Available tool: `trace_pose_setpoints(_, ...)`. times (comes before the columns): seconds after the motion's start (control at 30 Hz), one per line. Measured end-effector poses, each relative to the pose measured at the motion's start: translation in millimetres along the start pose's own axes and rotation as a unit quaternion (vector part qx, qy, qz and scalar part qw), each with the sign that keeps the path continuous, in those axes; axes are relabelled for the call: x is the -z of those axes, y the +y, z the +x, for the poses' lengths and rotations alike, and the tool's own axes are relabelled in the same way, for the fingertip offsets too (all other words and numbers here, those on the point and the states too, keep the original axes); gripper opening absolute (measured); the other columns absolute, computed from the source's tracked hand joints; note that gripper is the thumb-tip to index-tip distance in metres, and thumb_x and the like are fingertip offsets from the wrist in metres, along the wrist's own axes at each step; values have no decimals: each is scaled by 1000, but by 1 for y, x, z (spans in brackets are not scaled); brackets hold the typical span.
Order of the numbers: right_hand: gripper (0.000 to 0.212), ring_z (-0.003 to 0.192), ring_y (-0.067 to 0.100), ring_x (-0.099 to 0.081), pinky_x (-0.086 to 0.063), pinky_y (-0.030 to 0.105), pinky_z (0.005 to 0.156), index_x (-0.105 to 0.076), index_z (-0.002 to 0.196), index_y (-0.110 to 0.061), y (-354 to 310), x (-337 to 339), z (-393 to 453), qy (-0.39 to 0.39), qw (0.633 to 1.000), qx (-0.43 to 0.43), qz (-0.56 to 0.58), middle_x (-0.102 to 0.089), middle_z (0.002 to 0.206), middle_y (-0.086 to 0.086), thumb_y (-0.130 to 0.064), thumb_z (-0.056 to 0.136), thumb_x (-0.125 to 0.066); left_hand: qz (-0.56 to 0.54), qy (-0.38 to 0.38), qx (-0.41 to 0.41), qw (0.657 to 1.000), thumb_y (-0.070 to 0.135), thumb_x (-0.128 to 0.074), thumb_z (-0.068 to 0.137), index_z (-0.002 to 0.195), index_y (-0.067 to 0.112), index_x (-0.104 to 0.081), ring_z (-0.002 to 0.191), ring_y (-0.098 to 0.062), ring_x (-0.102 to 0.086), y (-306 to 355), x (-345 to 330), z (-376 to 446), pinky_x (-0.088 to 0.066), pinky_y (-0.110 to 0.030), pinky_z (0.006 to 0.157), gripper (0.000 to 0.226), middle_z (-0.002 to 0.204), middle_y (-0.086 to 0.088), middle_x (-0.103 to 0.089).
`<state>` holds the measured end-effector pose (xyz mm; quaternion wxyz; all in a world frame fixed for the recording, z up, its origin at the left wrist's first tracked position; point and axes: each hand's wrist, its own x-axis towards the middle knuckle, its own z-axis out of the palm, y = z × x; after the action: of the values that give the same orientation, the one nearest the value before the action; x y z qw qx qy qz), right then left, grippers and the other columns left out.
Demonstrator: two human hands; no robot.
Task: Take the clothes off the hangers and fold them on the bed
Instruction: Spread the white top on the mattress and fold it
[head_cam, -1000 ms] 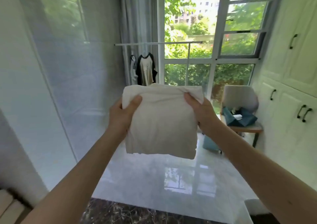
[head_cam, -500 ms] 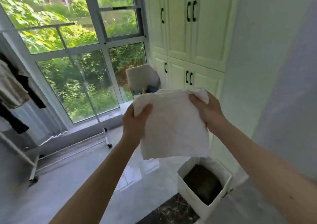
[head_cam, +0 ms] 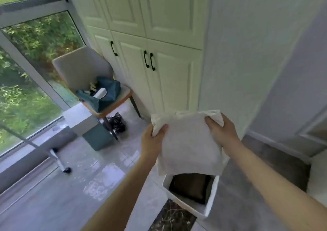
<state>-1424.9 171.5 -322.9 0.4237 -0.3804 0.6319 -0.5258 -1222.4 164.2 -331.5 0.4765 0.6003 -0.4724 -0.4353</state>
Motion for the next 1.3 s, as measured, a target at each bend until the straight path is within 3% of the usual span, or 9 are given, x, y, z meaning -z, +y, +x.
trace_pose_setpoints(0.27,17,87,9,-60,-47,23,73,-61,106,-22,80,-31,71,127,991,-50,-7,-65,97,-6,-25,89,-63,54,-144,14,988,24,-66,86,82,12,-66,61,3,-55,-80,-40,131,-45,-16,59,13,72,8,-64)
trace_pose_setpoints(0.37,7,79,3,-58,-44,13,62,-61,96,-26,118,-39,80,163,983,-83,-17,-62,87,-14,-23,90,-62,69,-181,38,980,22,-65,87,82,10,-65,65,-6,-54,-118,-55,153,-44,-19,60,12,71,5,-63)
trace_pose_setpoints(0.57,6,82,11,-59,-45,23,68,-60,94,-22,219,-43,105,213,966,-139,-37,-63,87,-8,-20,89,-63,73,-255,92,960,15,-63,88,80,9,-63,63,-8,-50,-209,-94,180,-38,-10,52,10,70,3,-58)
trace_pose_setpoints(0.7,13,85,16,-60,-44,28,77,-61,99,-15,293,-43,112,218,958,-178,-50,-64,87,-2,-20,88,-64,92,-271,134,949,21,-65,87,84,2,-62,68,-14,-53,-288,-112,180,-41,-26,62,19,74,-4,-60)
trace_pose_setpoints(0.8,9,82,15,-58,-44,27,70,-59,97,-16,352,-44,115,215,956,-194,-53,-61,83,-7,-19,89,-62,111,-265,148,946,23,-66,85,81,-6,-56,67,-16,-47,-350,-122,180,-36,-32,61,31,71,-8,-53)
trace_pose_setpoints(0.93,1,74,10,-56,-41,7,56,-60,90,-14,433,-52,120,204,955,-206,-58,-61,78,-6,-14,90,-61,120,-261,166,943,22,-65,86,84,-7,-57,67,-15,-47,-429,-132,180,-36,-28,60,30,73,-8,-55)
trace_pose_setpoints(1.07,2,85,15,-60,-44,24,69,-62,91,-21,514,-62,125,190,950,-238,-62,-64,83,-8,-22,89,-63,126,-248,201,939,21,-64,87,83,0,-64,68,-13,-50,-501,-139,180,-38,-23,58,22,73,-6,-60)
trace_pose_setpoints(1.17,8,82,9,-59,-44,23,69,-63,97,-21,562,-64,130,196,943,-263,-60,-64,86,-10,-25,90,-62,140,-244,223,933,28,-64,86,78,12,-66,66,-11,-54,-546,-149,180,-40,-23,60,18,72,-4,-64)
trace_pose_setpoints(1.3,25,94,18,-63,-51,34,85,-62,109,-16,632,-63,147,196,933,-299,-40,-68,99,0,-32,89,-62,146,-248,232,929,25,-62,87,84,7,-65,70,-12,-54,-601,-172,187,-41,-21,63,19,78,-10,-66)
